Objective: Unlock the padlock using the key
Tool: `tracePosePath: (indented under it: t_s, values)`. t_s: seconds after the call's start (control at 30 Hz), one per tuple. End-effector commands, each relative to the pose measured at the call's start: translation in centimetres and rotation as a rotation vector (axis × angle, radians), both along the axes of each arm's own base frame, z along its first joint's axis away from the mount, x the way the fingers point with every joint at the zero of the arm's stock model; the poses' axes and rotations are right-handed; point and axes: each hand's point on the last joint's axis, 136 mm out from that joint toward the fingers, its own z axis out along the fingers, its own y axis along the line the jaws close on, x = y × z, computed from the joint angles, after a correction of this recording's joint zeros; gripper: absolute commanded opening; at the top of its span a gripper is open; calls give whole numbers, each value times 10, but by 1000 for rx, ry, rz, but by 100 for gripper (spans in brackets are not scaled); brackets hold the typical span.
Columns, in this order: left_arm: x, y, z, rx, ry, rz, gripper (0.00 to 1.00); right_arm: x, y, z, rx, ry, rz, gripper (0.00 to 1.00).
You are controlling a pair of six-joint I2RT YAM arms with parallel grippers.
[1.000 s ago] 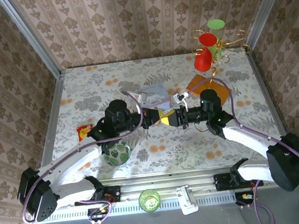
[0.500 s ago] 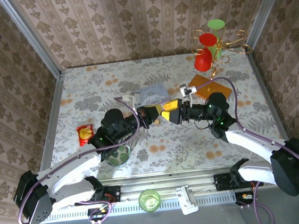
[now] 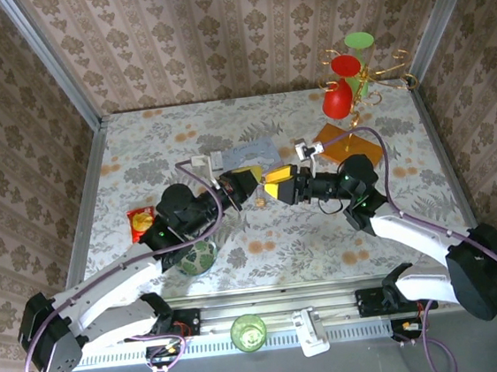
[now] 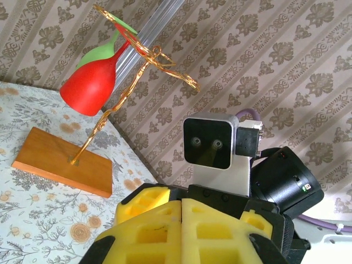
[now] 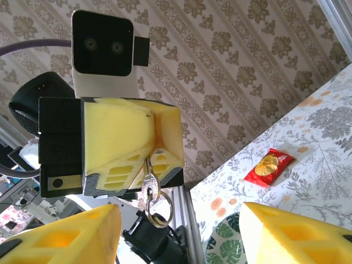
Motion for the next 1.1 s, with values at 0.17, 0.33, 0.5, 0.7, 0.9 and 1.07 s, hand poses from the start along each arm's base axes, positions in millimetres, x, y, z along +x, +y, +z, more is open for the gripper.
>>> tracePosePath:
  t_s: [0.17, 0.33, 0.5, 0.7, 0.9, 1.07]
  values:
    - [-1, 1, 8, -51, -7, 3, 0, -6, 6, 21, 45, -65, 43, 47]
    - [-1, 0, 6, -60, -4, -7, 0, -6, 7, 22, 53, -64, 45, 39]
    - [0, -1, 3, -47, 1, -3, 0, -8, 9, 24, 57, -68, 59, 39]
    - [0, 1, 3, -53, -15, 2, 0, -10, 12, 25, 58, -71, 67, 34]
    - [3, 1, -2, -44, 3, -3, 0, -8, 12, 25, 65, -75, 59, 27]
    - [2, 3, 0, -11, -19, -9, 0, -8, 12, 28, 66, -85, 59, 19]
